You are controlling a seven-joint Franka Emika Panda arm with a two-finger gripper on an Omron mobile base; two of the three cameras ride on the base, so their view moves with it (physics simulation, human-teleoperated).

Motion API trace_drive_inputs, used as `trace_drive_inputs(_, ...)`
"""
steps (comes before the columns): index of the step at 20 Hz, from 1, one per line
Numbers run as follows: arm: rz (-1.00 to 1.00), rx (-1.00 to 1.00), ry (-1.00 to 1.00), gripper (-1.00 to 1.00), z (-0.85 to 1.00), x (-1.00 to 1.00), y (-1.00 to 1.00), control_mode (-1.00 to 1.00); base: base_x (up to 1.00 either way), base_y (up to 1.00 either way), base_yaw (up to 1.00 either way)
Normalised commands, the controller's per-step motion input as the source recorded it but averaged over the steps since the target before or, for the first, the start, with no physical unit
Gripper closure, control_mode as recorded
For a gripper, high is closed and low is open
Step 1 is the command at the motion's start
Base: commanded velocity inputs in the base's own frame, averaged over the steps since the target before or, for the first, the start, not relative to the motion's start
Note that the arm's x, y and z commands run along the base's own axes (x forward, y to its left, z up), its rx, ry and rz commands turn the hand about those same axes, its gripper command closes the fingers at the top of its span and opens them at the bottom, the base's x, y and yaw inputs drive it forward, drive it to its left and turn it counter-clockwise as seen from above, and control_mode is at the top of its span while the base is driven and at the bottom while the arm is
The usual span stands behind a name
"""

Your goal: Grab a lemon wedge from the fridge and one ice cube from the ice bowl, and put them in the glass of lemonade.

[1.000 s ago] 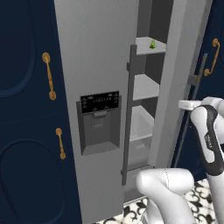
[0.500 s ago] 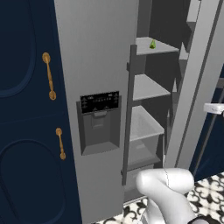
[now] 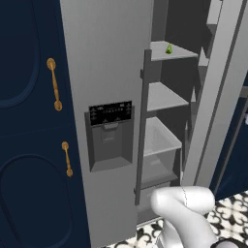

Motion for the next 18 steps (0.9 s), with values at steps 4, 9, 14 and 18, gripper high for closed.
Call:
trace_drive_inputs(4, 0.0, -0.33, -0.09, -1.0, 0.02, -0.8, 0.2, -1.0, 0.0, 0.0, 0.0)
trace_drive_inputs(9, 0.0, -0.62, -0.05, -1.0, 0.11, -0.8, 0.9, -1.0, 0.0, 0.0, 0.0)
trace_drive_inputs(14, 0.0, -0.77, 0.12, -1.0, 0.2, -0.18, 1.0, -1.0, 0.0, 0.0, 0.0)
trace_drive_inputs(18, -0.01, -0.77, 0.3, -1.0, 0.1, 0.0, 1.0, -1.0, 0.0, 0.0, 0.0)
